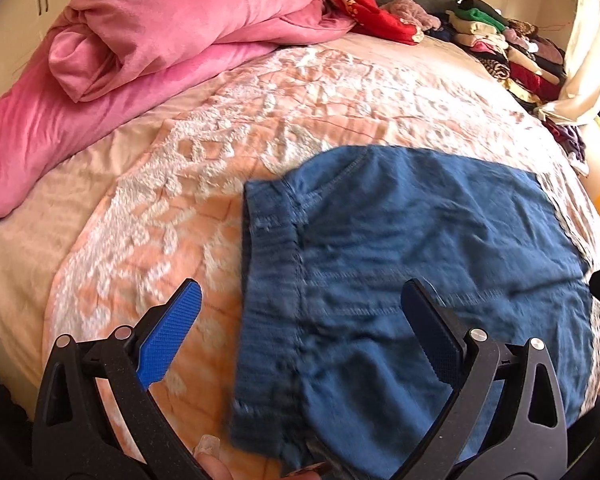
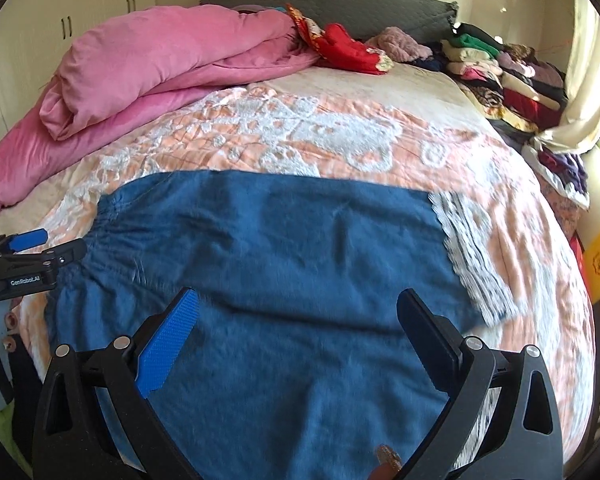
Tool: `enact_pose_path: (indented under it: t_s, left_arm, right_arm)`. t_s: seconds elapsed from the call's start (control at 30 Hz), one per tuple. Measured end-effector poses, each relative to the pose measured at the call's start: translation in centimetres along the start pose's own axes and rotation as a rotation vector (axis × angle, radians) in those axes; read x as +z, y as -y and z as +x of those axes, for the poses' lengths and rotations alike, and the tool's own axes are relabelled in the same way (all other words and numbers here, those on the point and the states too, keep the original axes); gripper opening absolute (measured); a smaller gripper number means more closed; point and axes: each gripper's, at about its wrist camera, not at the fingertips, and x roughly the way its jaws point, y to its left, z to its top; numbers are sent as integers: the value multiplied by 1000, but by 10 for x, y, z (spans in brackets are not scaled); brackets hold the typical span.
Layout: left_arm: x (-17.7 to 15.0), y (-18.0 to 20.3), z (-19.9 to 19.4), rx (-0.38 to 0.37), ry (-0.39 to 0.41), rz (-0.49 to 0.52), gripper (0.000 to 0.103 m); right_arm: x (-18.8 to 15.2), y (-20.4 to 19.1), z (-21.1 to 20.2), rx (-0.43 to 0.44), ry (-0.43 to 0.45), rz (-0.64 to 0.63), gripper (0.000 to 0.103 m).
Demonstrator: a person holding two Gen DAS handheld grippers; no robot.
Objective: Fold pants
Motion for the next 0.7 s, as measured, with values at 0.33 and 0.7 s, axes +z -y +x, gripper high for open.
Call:
enact_pose_path:
  t_s: [0.33,0.7]
  left_arm:
    - [32,-16,41,24,-44,-13,94]
    - [55,-34,82,0,-73,-23,94]
  right_arm:
    - [40,-14,46,28,-27,-61,99]
    - [80,-25,103,25,-59,-156,99]
